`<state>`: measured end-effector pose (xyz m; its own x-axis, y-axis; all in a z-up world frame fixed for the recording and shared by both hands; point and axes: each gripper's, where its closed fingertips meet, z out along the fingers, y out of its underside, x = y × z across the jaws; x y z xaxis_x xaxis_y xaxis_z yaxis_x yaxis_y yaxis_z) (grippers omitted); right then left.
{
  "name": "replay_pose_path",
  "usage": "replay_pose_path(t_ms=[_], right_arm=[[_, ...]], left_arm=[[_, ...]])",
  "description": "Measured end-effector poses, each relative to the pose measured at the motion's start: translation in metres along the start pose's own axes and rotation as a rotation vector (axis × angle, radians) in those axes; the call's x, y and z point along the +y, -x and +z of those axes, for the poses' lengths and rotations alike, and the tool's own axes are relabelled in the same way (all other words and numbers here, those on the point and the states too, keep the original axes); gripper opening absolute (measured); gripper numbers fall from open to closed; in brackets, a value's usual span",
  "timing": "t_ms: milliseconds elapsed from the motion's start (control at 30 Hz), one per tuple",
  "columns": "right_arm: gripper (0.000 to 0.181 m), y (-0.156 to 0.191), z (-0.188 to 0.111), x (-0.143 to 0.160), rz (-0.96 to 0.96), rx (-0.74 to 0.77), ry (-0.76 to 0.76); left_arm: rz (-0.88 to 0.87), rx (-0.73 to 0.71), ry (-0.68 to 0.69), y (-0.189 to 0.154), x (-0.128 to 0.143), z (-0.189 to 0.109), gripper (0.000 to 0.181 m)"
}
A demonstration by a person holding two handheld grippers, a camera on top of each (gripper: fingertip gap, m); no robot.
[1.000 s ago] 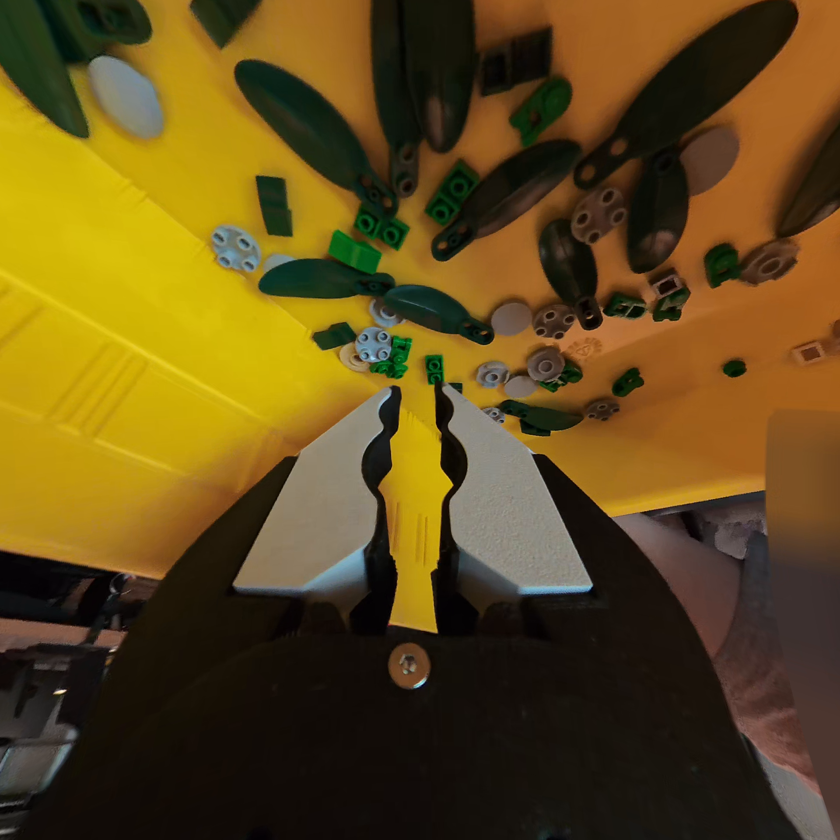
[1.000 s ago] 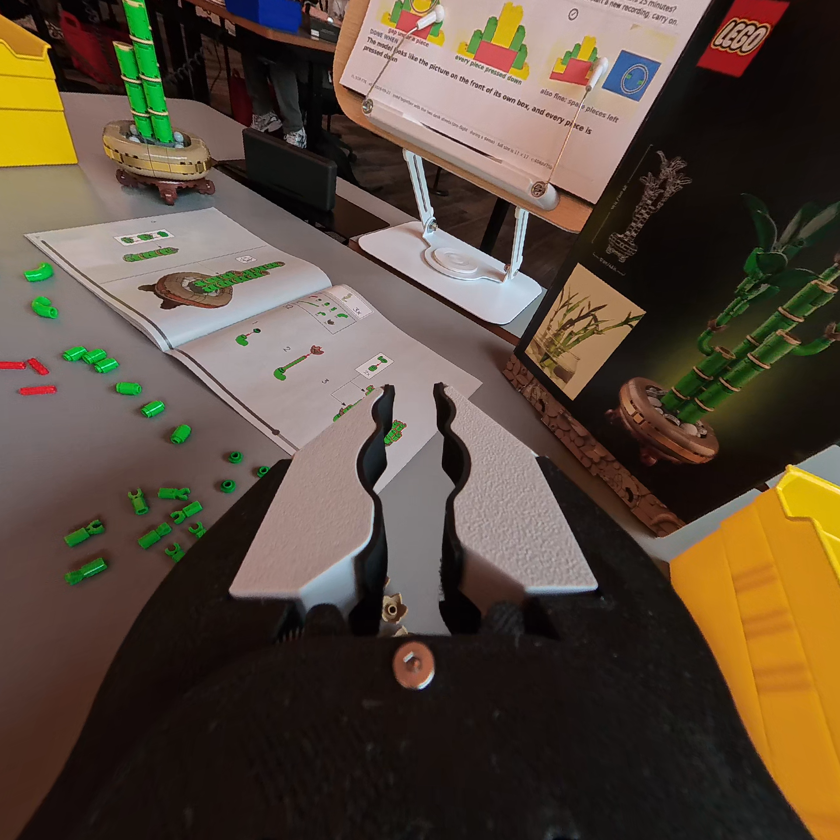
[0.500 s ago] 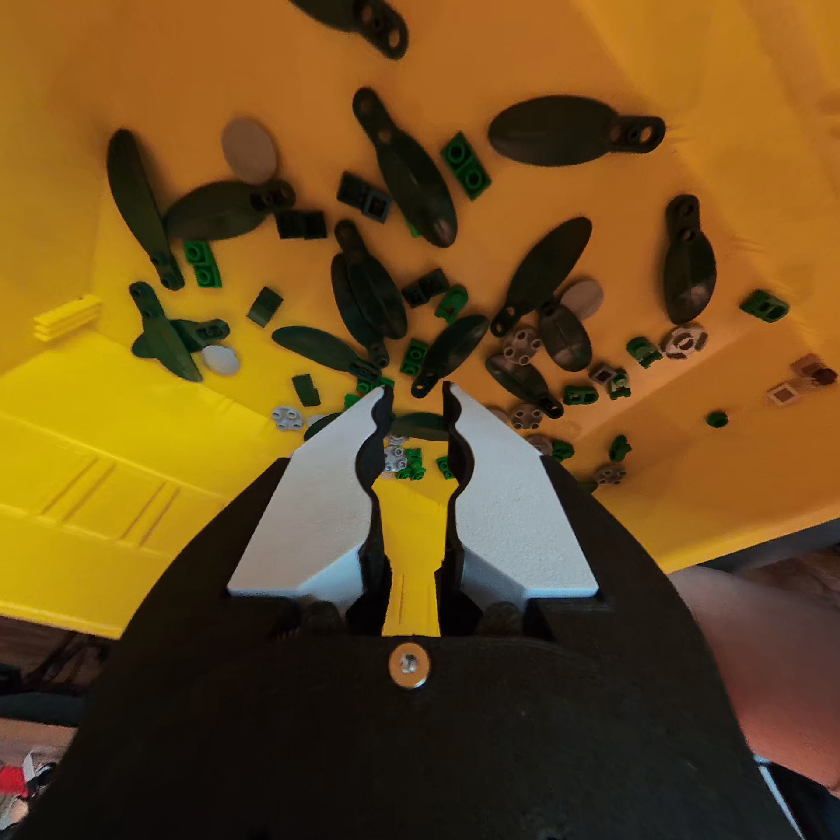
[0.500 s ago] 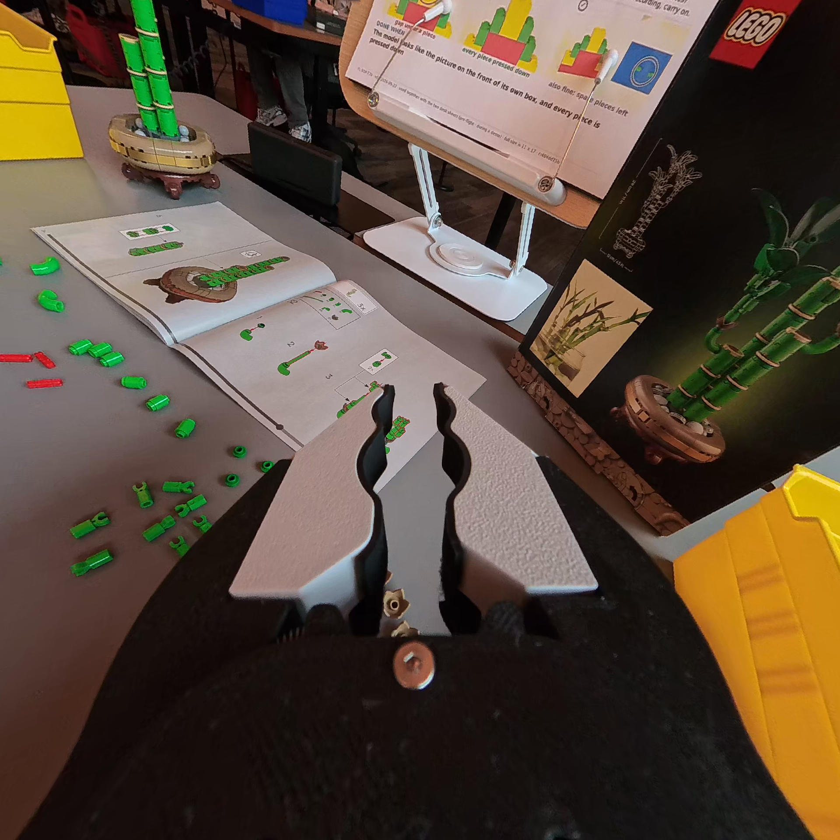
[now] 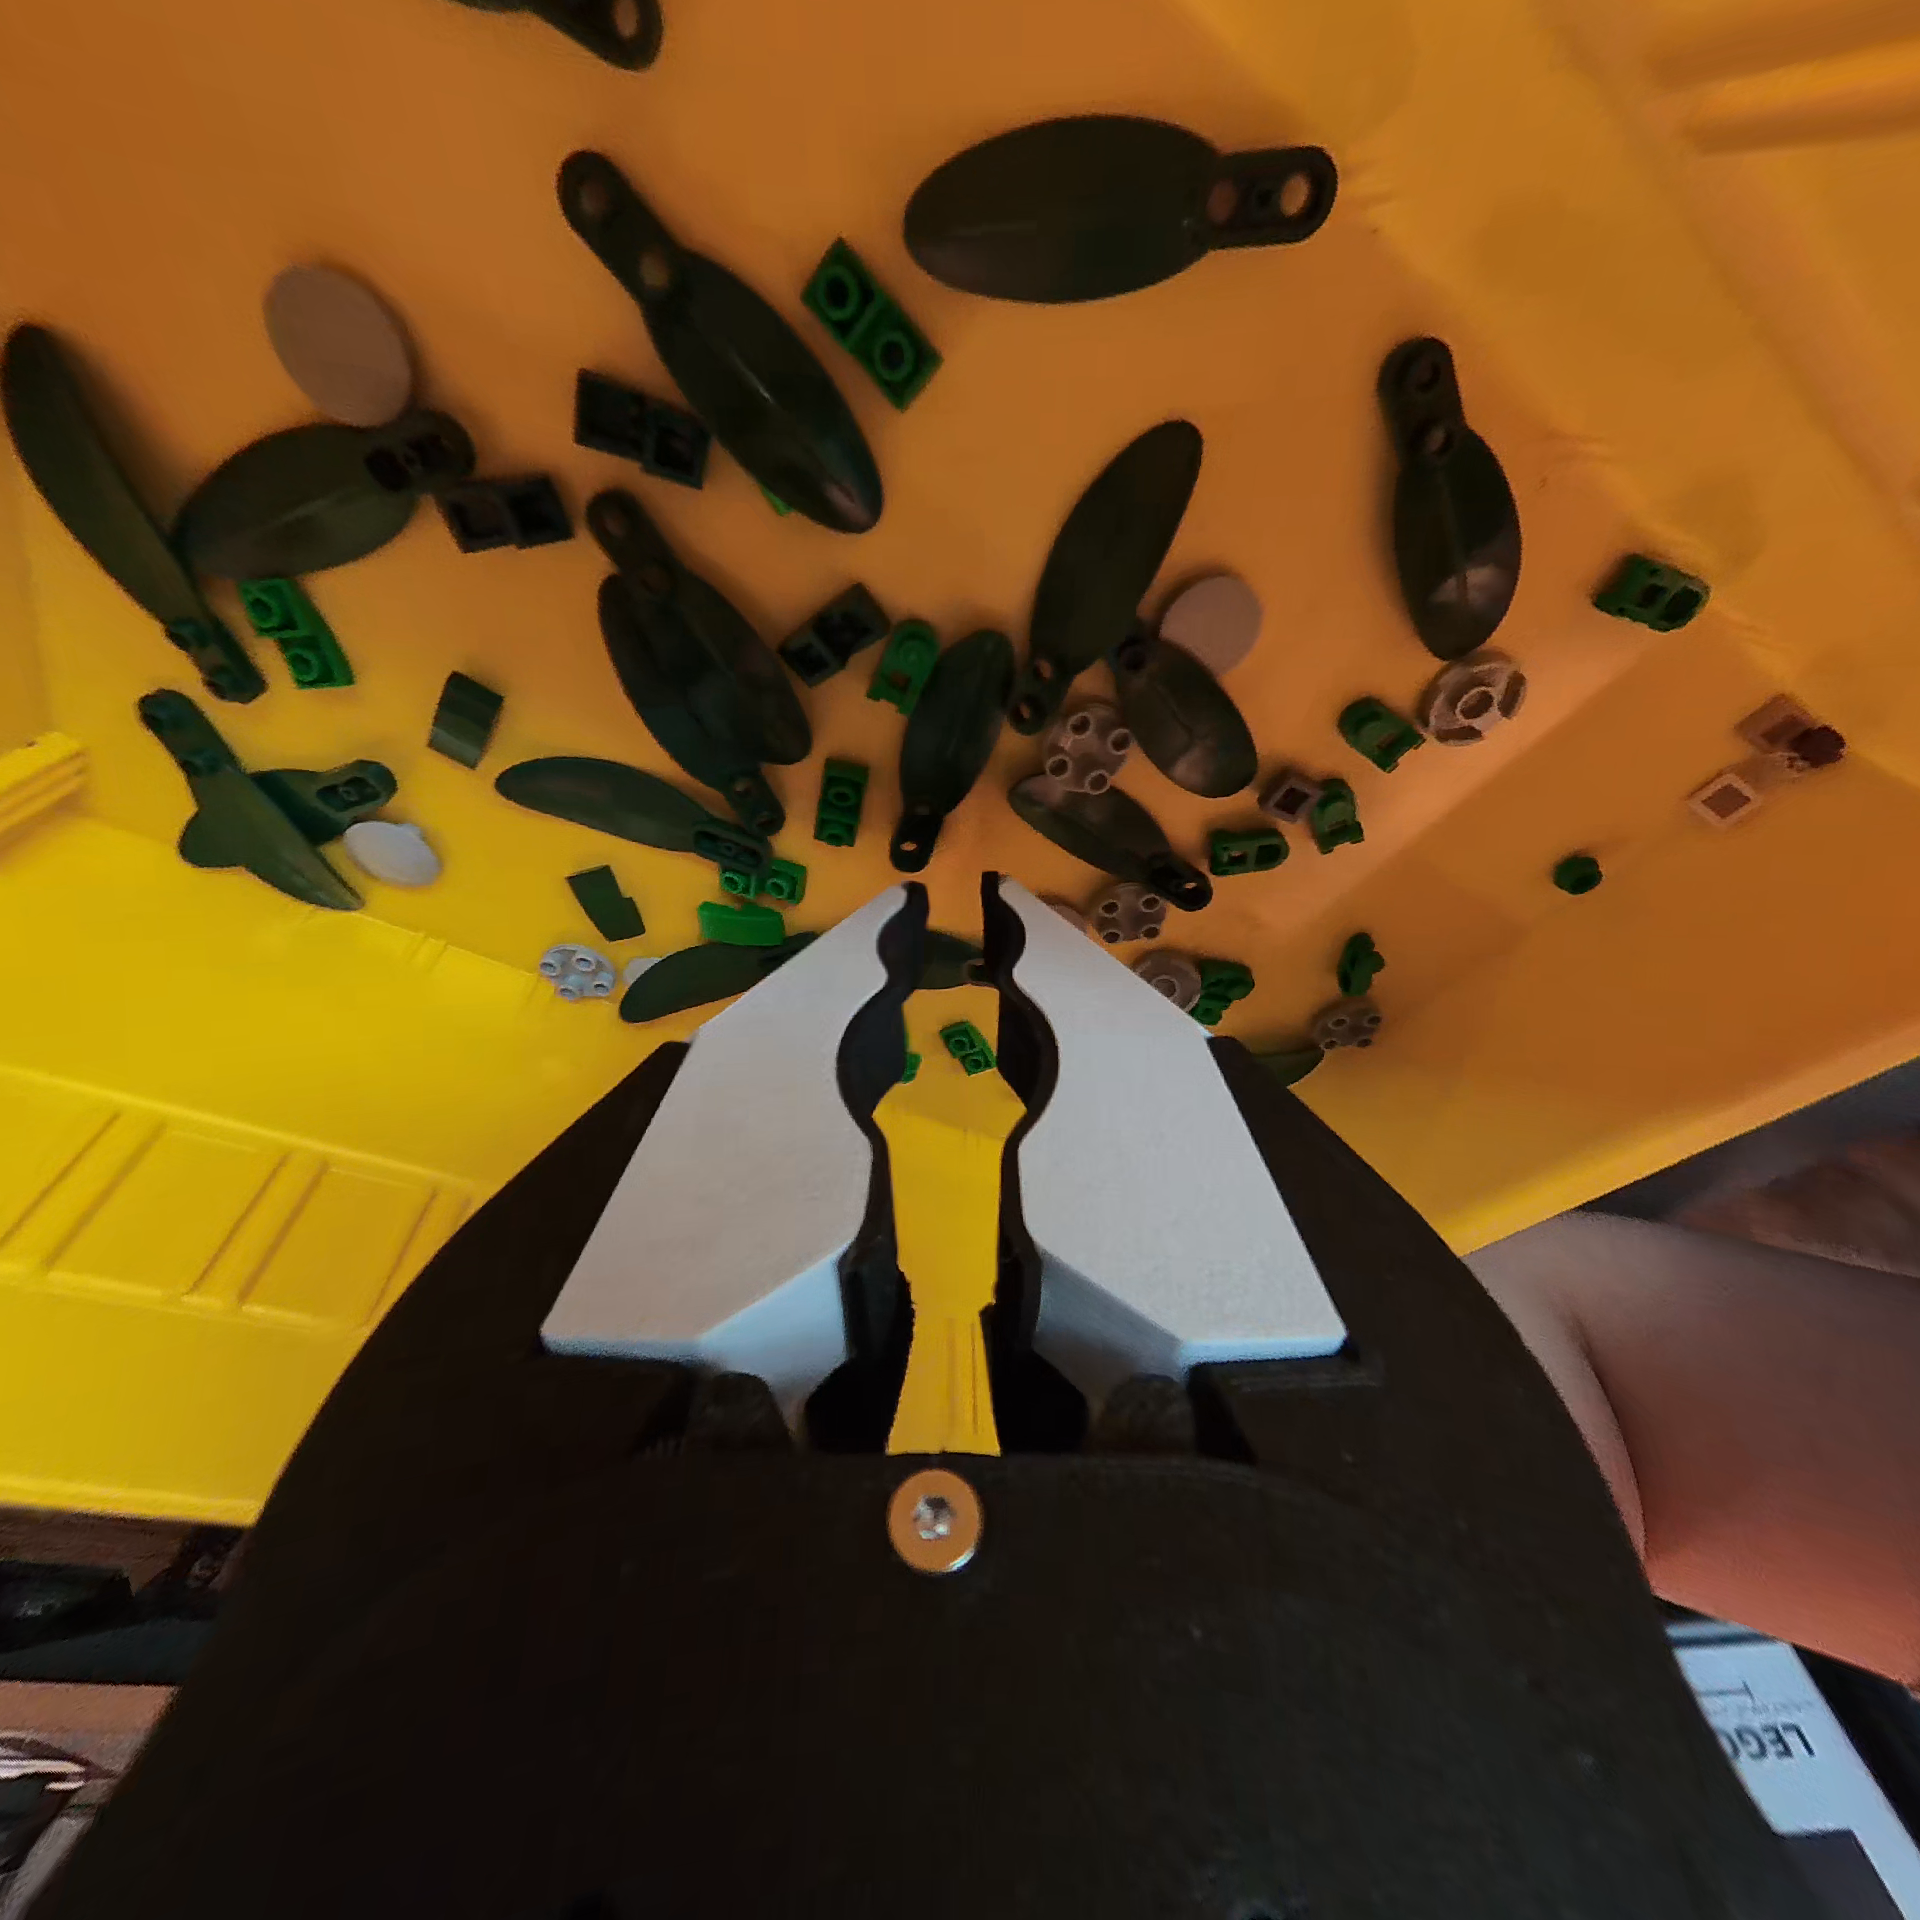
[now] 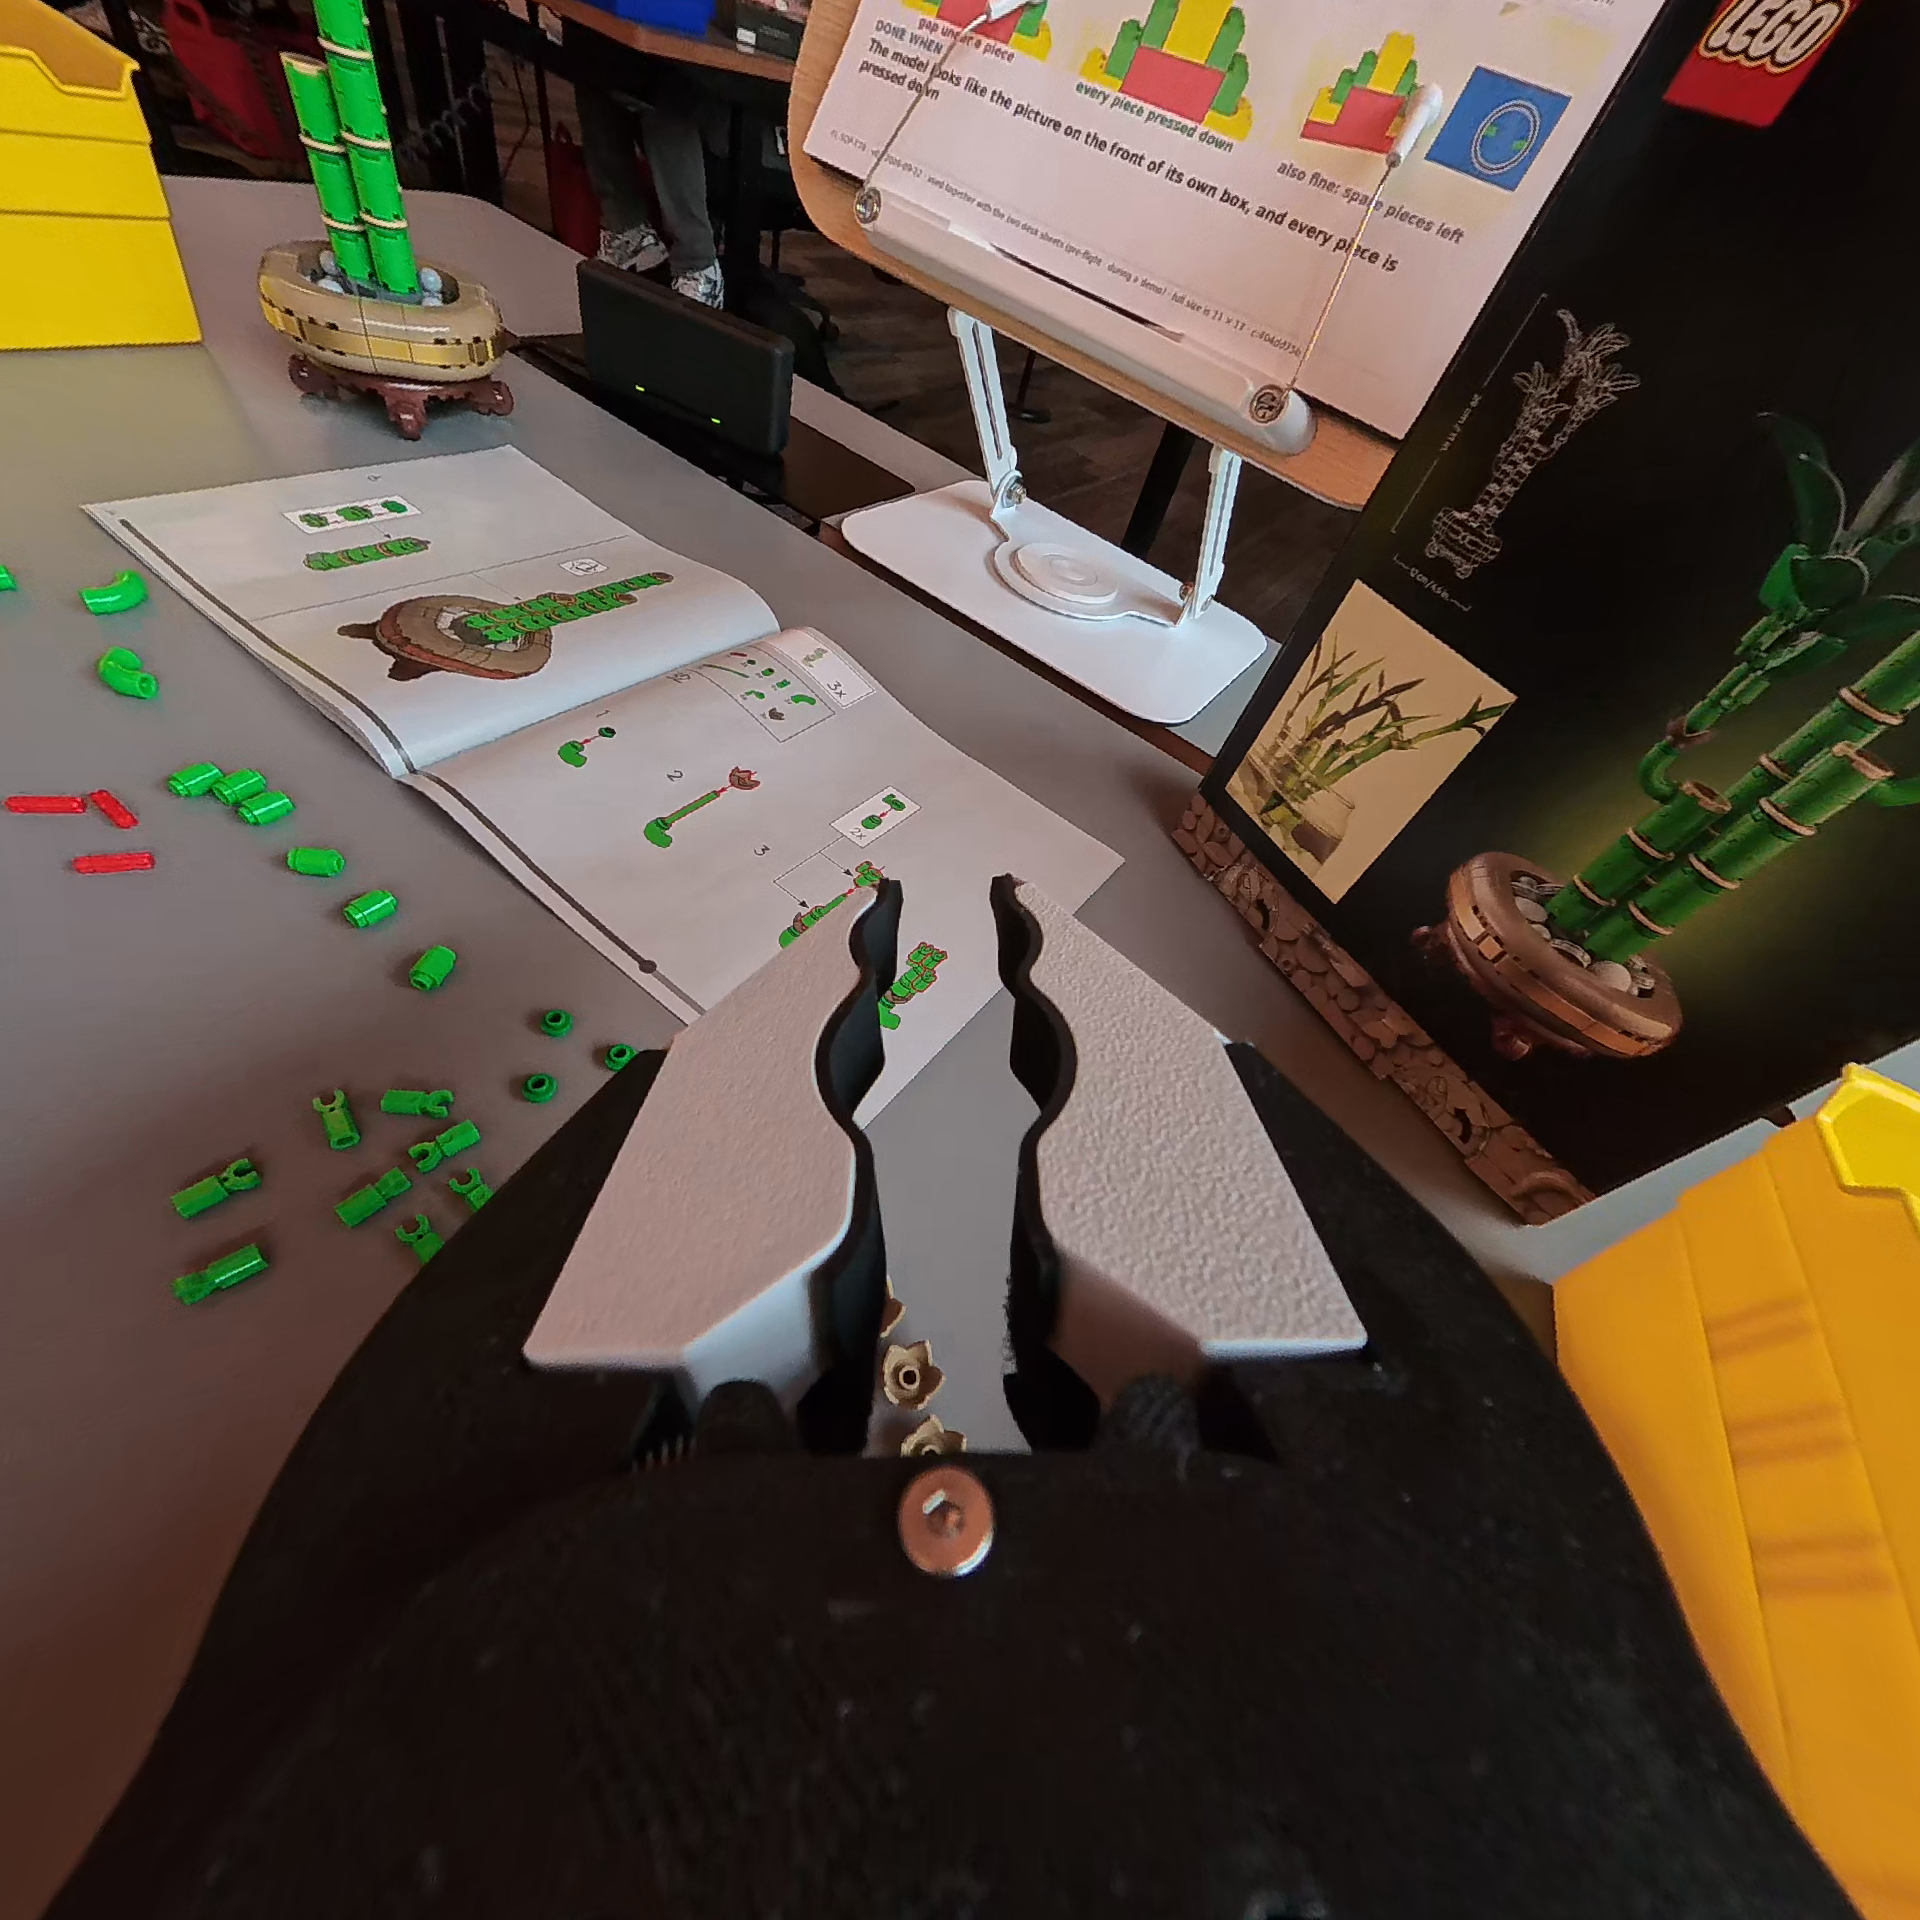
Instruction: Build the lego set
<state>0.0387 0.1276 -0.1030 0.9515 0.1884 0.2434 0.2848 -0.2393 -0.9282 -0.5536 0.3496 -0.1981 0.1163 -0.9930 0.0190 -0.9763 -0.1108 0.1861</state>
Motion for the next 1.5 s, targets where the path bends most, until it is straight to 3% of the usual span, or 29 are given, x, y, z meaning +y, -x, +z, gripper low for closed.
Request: replay_pose_path(t_ms=[100,233,333,800,1100,1500], right_arm=[[0.017,0.000,0.000,0.000,0.002,-0.002,-0.002],[0.017,0.001,0.001,-0.001,-0.003,-0.003,0.000],[0.017,0.001,0.001,-0.001,-0.002,-0.005,-0.001],[0.017,0.001,0.001,0.000,-0.001,-0.007,0.002],[0.017,0.002,0.002,0.002,-0.002,-0.008,0.008],[0.017,0.002,0.002,0.004,-0.006,-0.012,0.019]], left_arm=[[-0.046,-0.074,-0.086,0.018,-0.014,-0.010,0.016],[-0.138,0.008,-0.238,0.018,-0.051,-0.018,0.021],[-0.173,-0.024,-0.279,0.029,-0.064,-0.018,0.019],[-0.152,-0.083,-0.285,0.039,-0.069,-0.014,0.027],[-0.145,-0.020,-0.311,0.031,-0.069,-0.018,0.004],[-0.154,0.009,-0.278,0.028,-0.069,-0.010,0.006]])
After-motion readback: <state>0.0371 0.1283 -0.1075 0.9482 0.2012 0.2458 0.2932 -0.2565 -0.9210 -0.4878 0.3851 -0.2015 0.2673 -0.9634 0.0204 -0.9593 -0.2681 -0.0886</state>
